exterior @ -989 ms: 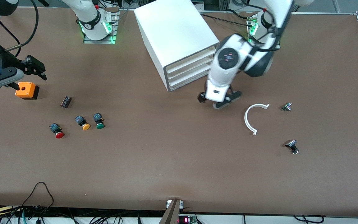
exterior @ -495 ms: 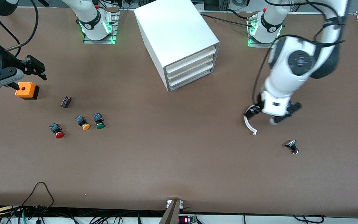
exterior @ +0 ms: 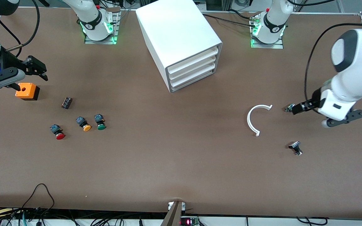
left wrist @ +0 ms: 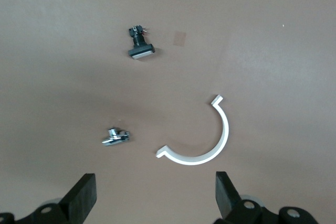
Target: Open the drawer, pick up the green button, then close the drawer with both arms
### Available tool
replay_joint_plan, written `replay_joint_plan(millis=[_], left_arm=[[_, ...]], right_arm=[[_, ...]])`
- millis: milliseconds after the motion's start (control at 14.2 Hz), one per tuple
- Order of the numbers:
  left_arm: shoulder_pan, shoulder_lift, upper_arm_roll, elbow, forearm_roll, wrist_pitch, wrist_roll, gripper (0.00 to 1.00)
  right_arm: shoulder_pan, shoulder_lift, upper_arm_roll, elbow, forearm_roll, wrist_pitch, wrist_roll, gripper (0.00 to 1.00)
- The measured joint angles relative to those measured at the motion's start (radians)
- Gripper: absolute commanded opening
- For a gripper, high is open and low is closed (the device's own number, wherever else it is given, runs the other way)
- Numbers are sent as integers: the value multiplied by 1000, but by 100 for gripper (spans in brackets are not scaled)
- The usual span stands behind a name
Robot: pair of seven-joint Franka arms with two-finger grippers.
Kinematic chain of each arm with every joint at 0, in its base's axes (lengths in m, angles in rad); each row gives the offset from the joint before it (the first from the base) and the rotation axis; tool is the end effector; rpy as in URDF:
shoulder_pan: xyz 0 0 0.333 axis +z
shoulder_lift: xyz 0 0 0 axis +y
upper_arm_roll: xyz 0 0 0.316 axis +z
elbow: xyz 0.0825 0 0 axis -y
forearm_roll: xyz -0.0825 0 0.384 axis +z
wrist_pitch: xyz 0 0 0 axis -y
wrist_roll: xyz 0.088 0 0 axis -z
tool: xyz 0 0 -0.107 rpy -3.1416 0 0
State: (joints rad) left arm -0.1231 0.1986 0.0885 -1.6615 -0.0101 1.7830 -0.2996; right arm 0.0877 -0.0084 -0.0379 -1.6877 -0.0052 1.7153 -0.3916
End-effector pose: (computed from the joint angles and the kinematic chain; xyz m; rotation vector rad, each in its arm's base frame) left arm 0.6137 -0.0258 0.4830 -3.0915 -0.4143 0.1154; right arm 0.5616 0.0274 0.5863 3.0541 0.6862 0.0542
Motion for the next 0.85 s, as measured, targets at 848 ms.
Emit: replay_joint_plan(millis=[848], left_arm=[[149,-117,-172,113,-2,-198,240,100]], right_arm=[[-1,0,0,0,0,0,0,100]])
